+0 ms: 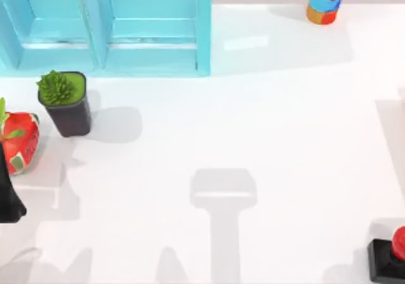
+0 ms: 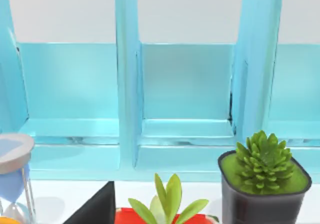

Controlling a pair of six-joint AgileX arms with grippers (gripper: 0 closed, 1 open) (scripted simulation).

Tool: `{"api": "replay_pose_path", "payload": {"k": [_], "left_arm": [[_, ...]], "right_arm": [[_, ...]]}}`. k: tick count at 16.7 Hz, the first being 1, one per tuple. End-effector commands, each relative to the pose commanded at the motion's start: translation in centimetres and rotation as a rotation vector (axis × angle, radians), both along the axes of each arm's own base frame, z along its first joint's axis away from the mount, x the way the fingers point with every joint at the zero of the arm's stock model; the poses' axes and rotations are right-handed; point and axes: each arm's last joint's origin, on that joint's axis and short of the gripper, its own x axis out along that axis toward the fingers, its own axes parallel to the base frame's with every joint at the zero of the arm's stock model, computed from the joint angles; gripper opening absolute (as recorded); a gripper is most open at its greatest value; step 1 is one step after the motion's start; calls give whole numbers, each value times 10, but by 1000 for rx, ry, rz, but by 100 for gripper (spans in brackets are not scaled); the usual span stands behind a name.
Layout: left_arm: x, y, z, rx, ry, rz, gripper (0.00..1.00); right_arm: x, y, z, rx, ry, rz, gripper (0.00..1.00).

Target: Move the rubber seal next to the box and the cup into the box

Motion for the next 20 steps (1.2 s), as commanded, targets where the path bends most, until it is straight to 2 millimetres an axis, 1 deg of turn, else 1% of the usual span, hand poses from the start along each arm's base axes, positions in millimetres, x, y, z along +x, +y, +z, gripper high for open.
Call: {"api": "replay_pose_path", "payload": {"k": [3, 4, 10, 12, 14, 16, 20], "left_arm": [[0, 0, 0, 0, 0, 0, 100], [0, 0, 0, 0, 0, 0, 100], [0, 0, 0, 0, 0, 0, 100], [0, 0, 0, 0, 0, 0, 100], [0, 0, 0, 0, 0, 0, 100], [0, 0, 0, 0, 0, 0, 100], [0, 0, 0, 0, 0, 0, 100]], "right_arm": [[-19, 5, -14, 17, 48, 2, 0], [-21, 6, -16, 20, 55, 3, 0], [-21, 6, -17, 24, 54, 4, 0], [-29, 5, -20, 29, 32, -9, 0], [-39, 5, -27, 29, 6, -31, 0], [-40, 6, -32, 13, -20, -29, 0], [-32, 6, -46, 3, -23, -16, 0]]}}
